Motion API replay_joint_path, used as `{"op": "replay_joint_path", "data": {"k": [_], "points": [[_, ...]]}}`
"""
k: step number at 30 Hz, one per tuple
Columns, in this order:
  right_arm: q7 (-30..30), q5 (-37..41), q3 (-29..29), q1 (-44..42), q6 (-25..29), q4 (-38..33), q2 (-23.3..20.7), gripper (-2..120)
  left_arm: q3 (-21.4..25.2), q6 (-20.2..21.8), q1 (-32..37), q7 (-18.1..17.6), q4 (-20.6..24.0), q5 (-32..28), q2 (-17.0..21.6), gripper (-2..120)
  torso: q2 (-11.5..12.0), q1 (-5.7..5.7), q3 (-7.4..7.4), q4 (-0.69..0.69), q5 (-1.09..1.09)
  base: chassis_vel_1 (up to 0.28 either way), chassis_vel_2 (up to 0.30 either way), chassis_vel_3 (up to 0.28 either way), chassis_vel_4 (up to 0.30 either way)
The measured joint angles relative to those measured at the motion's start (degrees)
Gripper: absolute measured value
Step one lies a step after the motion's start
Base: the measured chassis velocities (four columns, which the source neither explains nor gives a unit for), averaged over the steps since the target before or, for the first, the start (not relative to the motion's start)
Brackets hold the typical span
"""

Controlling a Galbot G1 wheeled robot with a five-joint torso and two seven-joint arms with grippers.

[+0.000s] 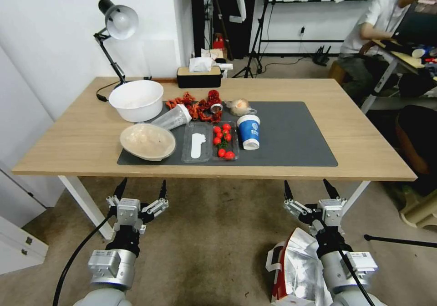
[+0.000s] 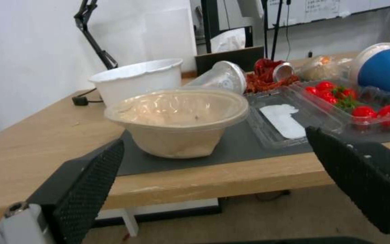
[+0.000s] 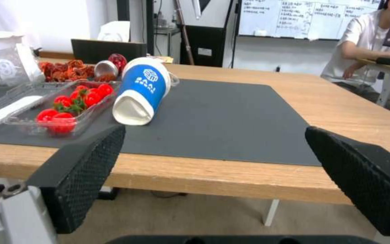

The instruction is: Pick up the food delivery bag from the floor and place it on the table.

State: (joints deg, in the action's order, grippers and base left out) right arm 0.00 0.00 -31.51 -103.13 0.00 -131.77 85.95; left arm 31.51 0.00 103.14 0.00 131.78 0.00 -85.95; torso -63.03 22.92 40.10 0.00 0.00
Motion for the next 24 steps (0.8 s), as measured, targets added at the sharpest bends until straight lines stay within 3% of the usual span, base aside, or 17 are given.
{"op": "replay_joint_path", "data": {"k": [12, 16, 18, 20, 21, 22, 24], "points": [[0.3, 0.3, -0.2, 1.1, -0.1, 0.0, -0.8, 100, 0.0, 0.0, -0.2, 0.0, 0.0, -0.1, 0.1, 100, 0.0, 0.0, 0.0, -0.02, 0.0, 0.0, 0.0, 0.0, 0.0], [2.4, 2.1, -1.9, 7.8, -0.4, 0.1, -5.3, 100, 0.6, 0.2, -4.8, -0.7, -0.9, -3.1, 2.8, 99, 0.0, 0.0, 0.0, 0.06, -0.02, 0.0, 0.0, 0.0, 0.0], [2.9, 2.7, -1.9, 8.4, -0.9, 0.1, -5.6, 100, 0.8, 0.3, -6.5, -0.9, -1.3, -4.2, 3.8, 100, 0.0, 0.0, 0.01, 0.04, 0.01, 0.0, 0.0, 0.0, 0.0], [3.6, 3.9, -1.9, 9.0, -1.4, -0.3, -6.2, 100, 1.1, 0.5, -11.0, -1.4, -1.8, -5.9, 6.2, 100, 0.0, 0.04, 0.01, -0.08, 0.01, 0.0, 0.0, 0.0, 0.0], [3.6, 3.9, -1.9, 9.0, -1.4, -0.3, -6.2, 100, 1.1, 0.5, -11.0, -1.4, -1.8, -5.9, 6.2, 100, 0.0, 0.04, 0.01, -0.08, 0.01, 0.0, 0.0, 0.0, 0.0], [3.6, 4.1, -1.9, 8.9, -1.6, -0.4, -6.1, 100, 1.1, 0.5, -12.2, -1.3, -2.1, -6.6, 6.8, 100, 0.0, 0.02, 0.02, 0.02, -0.02, 0.0, 0.0, 0.0, 0.0], [3.5, 4.2, -1.7, 9.2, -1.8, -0.4, -5.9, 100, 1.8, 0.4, -16.8, -1.5, -3.9, -10.9, 9.7, 100, 0.0, 0.0, 0.0, -0.02, -0.01, 0.0, 0.0, 0.0, 0.0]]}}
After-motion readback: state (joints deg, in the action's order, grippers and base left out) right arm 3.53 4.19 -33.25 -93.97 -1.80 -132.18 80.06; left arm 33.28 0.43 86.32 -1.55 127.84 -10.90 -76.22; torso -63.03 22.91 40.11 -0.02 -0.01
